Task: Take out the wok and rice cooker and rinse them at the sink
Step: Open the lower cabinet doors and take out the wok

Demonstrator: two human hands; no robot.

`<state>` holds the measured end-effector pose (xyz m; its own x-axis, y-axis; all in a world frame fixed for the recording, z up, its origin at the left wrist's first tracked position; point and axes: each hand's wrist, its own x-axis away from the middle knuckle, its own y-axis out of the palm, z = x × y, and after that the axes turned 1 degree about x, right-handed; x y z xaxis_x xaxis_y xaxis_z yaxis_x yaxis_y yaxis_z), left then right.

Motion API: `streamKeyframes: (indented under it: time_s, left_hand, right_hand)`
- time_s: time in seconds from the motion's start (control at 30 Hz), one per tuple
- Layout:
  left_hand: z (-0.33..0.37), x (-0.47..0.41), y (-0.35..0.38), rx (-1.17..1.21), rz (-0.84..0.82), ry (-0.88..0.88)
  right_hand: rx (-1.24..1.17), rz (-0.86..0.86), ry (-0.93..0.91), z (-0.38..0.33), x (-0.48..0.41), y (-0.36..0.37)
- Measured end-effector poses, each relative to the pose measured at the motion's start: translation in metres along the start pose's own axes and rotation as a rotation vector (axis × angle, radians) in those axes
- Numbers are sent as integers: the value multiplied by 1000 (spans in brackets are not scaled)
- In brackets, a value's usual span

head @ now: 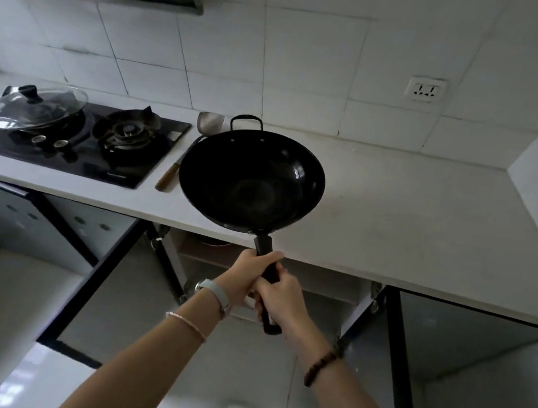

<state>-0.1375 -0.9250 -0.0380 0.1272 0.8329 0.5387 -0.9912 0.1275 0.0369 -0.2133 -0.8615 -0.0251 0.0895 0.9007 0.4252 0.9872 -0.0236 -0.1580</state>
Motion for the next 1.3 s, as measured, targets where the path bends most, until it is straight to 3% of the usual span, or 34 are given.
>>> streamKeyframes:
  time_s: [0.53,1.3]
  left_hand:
    - [77,-163,-39,-56,-121,-33]
    - [90,-244,-42,-52,-219,-90]
  right_hand:
    - [-10,92,71,-65,-163,24]
    - [-30,155,116,-74,-235,27]
